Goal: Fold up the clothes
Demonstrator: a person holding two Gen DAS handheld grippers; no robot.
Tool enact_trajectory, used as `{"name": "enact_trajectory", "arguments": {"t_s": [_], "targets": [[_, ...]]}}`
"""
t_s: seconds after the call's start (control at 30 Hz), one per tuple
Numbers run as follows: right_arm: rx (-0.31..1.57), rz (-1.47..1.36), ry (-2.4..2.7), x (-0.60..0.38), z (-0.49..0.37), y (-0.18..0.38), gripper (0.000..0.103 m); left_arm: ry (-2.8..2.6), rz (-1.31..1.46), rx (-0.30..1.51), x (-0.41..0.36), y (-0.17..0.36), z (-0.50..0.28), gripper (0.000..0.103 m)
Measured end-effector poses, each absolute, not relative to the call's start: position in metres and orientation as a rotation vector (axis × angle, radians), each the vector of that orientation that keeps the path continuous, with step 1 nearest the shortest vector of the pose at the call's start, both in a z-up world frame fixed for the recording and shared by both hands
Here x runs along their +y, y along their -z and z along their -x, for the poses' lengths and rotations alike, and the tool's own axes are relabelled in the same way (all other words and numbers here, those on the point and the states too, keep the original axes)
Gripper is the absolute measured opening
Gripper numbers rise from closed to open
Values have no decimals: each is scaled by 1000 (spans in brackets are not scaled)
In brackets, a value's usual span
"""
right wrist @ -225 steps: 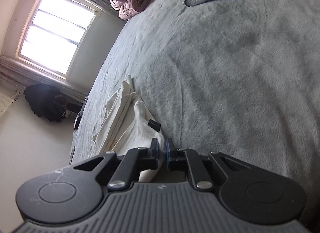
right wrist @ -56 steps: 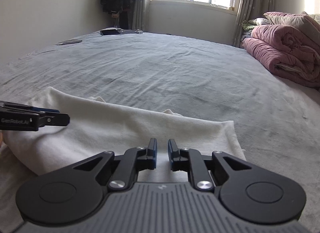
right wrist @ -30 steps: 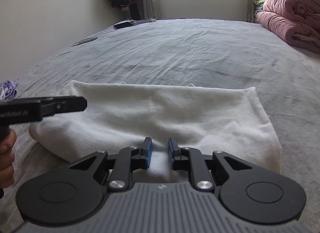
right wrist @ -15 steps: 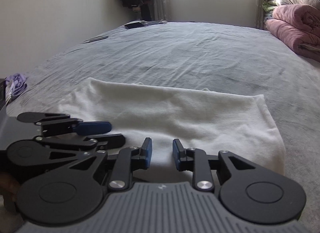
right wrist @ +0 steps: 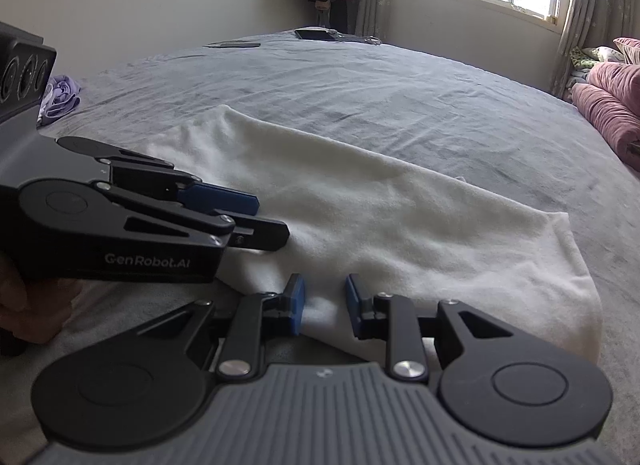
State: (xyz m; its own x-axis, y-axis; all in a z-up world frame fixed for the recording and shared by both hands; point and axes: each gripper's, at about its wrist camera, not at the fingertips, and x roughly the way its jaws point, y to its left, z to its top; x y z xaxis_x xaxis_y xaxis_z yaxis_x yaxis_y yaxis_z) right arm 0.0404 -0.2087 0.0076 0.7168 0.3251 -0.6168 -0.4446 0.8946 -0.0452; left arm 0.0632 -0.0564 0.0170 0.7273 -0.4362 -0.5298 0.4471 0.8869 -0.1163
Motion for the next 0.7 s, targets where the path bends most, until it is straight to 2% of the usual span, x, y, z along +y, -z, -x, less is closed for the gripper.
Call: {"name": "enact_trajectory", "arguments": {"t_s": [0.2,0.33,0.5,0.7], "targets": [[675,161,-431,-223,-45,-15,21,391,-20,568,-34,-21,-66,35],[686,148,-404,-235,-49,-20,21,378,-9,573,-26,-22,-69,30],[716,110,-405,-251,-53,-23,12,298,-18,570,-12,-25,-71,32],[735,72,-358,-267,-57,-25,13,277,31,581,4,-30,-76,32]]}}
